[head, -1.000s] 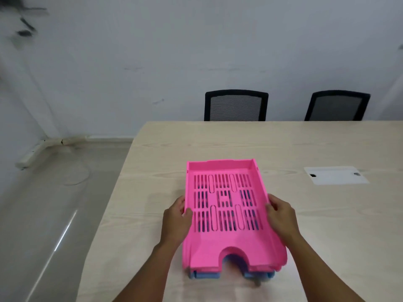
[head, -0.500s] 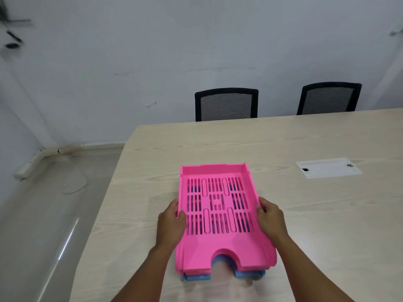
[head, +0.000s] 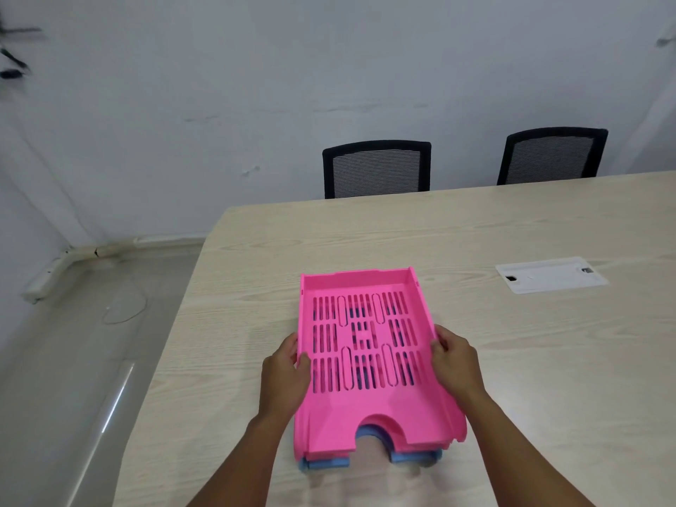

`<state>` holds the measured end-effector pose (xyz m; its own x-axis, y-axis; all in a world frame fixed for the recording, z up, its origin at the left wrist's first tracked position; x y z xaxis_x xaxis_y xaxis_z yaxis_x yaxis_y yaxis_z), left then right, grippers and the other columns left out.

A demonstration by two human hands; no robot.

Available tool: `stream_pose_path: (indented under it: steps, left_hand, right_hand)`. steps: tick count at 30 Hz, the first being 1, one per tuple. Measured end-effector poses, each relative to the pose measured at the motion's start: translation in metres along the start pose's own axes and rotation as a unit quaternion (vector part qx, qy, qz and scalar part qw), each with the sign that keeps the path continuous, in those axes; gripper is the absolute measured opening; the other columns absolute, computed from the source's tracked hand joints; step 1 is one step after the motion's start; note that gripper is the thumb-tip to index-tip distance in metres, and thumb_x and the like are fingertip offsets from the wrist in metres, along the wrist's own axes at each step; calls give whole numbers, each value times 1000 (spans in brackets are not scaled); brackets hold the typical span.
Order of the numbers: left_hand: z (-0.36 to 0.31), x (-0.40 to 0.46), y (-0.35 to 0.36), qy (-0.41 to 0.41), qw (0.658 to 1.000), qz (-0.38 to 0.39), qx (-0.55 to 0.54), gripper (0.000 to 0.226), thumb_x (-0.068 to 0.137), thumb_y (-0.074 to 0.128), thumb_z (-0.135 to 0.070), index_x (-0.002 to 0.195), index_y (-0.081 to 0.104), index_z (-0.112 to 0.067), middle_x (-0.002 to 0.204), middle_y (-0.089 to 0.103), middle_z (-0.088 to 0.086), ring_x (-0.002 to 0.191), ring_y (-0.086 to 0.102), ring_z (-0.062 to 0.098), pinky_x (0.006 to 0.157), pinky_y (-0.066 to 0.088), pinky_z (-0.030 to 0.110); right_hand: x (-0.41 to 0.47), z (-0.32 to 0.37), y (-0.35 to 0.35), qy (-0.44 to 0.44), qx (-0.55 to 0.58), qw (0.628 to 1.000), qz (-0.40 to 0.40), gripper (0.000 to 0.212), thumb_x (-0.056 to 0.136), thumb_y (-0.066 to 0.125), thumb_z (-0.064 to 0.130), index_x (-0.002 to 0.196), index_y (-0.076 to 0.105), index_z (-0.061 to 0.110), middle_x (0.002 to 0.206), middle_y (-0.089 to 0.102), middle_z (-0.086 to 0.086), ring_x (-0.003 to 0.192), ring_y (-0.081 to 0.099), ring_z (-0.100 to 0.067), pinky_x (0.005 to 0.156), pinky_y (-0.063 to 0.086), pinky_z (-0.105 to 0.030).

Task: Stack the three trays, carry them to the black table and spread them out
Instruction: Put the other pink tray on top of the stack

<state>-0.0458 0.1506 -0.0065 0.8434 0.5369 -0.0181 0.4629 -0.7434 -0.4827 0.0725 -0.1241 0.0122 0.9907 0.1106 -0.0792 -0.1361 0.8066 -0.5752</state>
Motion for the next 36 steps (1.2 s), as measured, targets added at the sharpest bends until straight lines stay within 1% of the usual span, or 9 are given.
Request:
stream_pose_path:
  steps: [5, 7, 11, 15, 21, 26, 31, 34, 36]
  left_hand:
    - [1, 1, 0, -9, 1000, -8, 5, 40, 96, 49, -7, 132, 59, -22, 92, 58, -38, 81, 57, -29, 83, 54, 17]
    - [0, 1, -1, -9, 1000, -9, 7, 39, 95, 49, -6, 130, 60, -22, 92, 60, -35, 81, 59, -26, 74, 52, 6]
    - [-1, 1, -5, -15, 1000, -16, 0, 39, 95, 51, -7, 129, 61, -22, 94, 65, -26, 85, 65, -10, 84, 60, 30]
    - [2, -3, -6, -21, 1000, -21, -6, 40, 94, 53, -8, 131, 60, -22, 96, 63, -26, 90, 62, -6, 88, 56, 29]
    - [-1, -4, -7, -22, 999, -30, -11, 37, 95, 55, -9, 130, 60, -18, 103, 65, -14, 96, 63, 7, 89, 56, 33]
    - [4, -5, -9, -31, 998, -48, -19, 37, 93, 58, -11, 129, 61, -19, 106, 65, -13, 96, 62, 10, 89, 55, 34]
    - [9, -1, -10, -54, 996, -65, -37, 35, 93, 60, -21, 127, 60, -24, 118, 68, -2, 107, 65, 19, 86, 56, 37]
    - [16, 3, -1, -133, 990, 1, -55, 57, 90, 63, -42, 142, 44, -24, 143, 52, 9, 128, 53, 28, 100, 50, 50]
    - [23, 5, 7, -206, 970, 66, -107, 77, 86, 64, -53, 150, 30, -24, 150, 44, 12, 130, 50, 35, 104, 45, 58]
  right_hand:
    - [0, 1, 3, 1, -8, 1000, 2, 32, 100, 41, 5, 111, 70, 13, 84, 70, 0, 70, 61, -3, 57, 40, -13]
    - [0, 2, 3, 3, -3, 1000, 7, 32, 100, 41, 6, 114, 69, 14, 85, 69, 1, 72, 60, 1, 57, 40, -11]
    - [-1, 4, 5, 4, -6, 1000, 10, 33, 101, 40, 7, 117, 68, 15, 89, 70, -1, 75, 60, 2, 59, 40, -11]
    - [-1, 3, 7, 6, 0, 1000, 12, 32, 101, 40, 8, 113, 69, 16, 88, 71, -1, 76, 64, -6, 65, 52, -21]
    - [-2, 2, 7, 29, 43, 998, 24, 36, 102, 41, 12, 123, 68, 21, 95, 71, 3, 83, 61, 0, 63, 43, -16]
    - [-7, -1, 5, 66, 100, 992, 35, 35, 102, 43, 21, 126, 67, 28, 106, 74, 5, 96, 68, -16, 85, 57, -38]
    - [-5, -9, 5, 100, 136, 985, 17, 31, 98, 52, 22, 124, 69, 24, 113, 74, 2, 103, 69, -20, 96, 55, -50]
    - [0, -22, 8, 147, 152, 977, 28, 47, 96, 58, 31, 140, 55, 14, 134, 63, -8, 118, 61, -29, 104, 49, -53]
    - [2, -30, 14, 176, 174, 966, 75, 54, 96, 57, 39, 141, 51, 11, 132, 64, -13, 115, 64, -34, 101, 51, -54]
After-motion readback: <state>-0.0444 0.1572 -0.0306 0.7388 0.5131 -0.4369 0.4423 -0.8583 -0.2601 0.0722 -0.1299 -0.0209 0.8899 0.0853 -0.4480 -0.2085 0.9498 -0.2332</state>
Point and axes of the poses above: each hand's wrist, its own x-axis towards the middle knuckle, its own y-axis out of the palm, z = x × y, the point moved 4 cm from there along x, towards the middle knuckle
